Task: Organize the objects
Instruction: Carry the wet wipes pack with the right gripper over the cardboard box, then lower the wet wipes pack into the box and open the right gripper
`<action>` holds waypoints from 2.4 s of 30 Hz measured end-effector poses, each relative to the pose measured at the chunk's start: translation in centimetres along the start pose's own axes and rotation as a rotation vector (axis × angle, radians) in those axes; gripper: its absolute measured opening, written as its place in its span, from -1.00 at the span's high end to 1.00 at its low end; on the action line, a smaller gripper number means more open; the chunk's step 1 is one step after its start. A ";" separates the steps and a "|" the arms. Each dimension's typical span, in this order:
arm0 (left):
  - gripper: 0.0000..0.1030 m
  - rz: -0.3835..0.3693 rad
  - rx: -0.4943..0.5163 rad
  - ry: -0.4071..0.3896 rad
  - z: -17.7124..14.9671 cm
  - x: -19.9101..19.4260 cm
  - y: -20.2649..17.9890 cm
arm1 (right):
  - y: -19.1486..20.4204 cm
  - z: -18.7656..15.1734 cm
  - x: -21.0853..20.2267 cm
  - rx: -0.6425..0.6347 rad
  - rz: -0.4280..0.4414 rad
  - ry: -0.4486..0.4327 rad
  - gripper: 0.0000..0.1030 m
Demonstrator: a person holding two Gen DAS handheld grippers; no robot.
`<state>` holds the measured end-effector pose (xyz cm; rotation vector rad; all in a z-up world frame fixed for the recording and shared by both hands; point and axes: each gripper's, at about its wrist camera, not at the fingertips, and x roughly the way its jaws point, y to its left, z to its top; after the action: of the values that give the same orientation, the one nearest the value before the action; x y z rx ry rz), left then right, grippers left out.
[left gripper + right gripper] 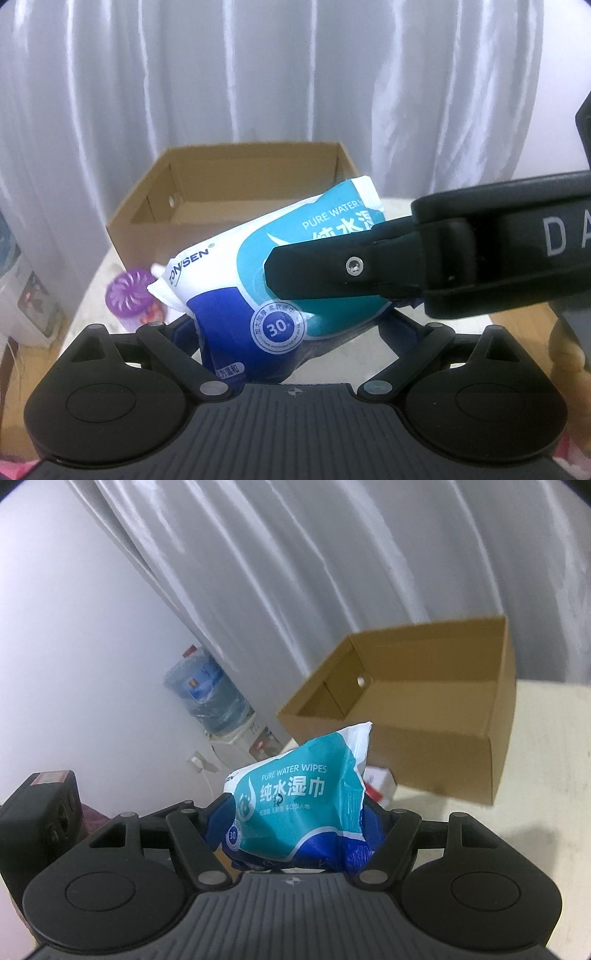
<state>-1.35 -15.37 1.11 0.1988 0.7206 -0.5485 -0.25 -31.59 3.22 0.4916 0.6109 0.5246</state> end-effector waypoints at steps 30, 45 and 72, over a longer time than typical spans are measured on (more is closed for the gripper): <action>-0.87 -0.039 0.043 0.155 13.9 10.7 7.0 | -3.6 15.8 9.9 0.034 -0.035 0.047 -0.43; -0.87 0.000 0.087 0.423 15.6 23.8 9.0 | -13.2 16.9 21.3 0.301 -0.035 0.206 -0.43; -0.67 -0.230 -0.087 0.552 14.0 21.0 12.1 | -18.2 12.9 21.8 0.549 -0.054 0.339 -0.01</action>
<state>26.13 -18.66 -2.81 0.1888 1.3125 -0.6882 28.99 -36.12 -6.78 0.9105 1.1014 0.3865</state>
